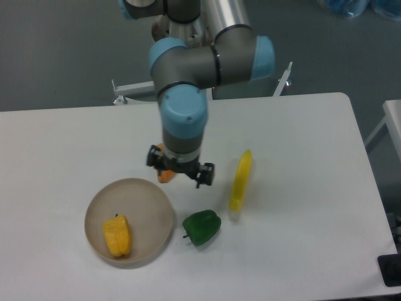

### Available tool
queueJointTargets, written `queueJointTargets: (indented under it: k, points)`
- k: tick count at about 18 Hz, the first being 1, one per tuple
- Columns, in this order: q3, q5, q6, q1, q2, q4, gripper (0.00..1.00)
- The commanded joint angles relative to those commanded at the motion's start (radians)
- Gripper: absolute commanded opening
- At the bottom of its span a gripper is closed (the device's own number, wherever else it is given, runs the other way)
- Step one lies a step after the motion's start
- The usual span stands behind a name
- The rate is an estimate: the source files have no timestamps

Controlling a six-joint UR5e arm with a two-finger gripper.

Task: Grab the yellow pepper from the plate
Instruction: 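Move the gripper over the yellow pepper on the beige plate, then lower the open gripper around the yellow pepper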

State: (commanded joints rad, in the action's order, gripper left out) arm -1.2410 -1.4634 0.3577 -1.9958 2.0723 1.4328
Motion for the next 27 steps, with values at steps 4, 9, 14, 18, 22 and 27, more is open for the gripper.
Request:
queueJointTargets:
  k: [4, 9, 14, 18, 22, 27]
  points:
    - [0.002, 0.06, -0.149, 0.049, 0.046, -0.129, 1.0]
    - [0.006, 0.071, -0.167, 0.08, 0.086, -0.172, 1.0]
    - [0.015, 0.072, -0.195, 0.106, 0.123, -0.199, 1.0]
    - [0.015, 0.077, -0.195, 0.126, 0.15, -0.238, 1.0]
    - [0.022, 0.077, -0.195, 0.126, 0.173, -0.245, 1.0]
    - [0.029, 0.075, -0.197, 0.143, 0.204, -0.247, 1.0]
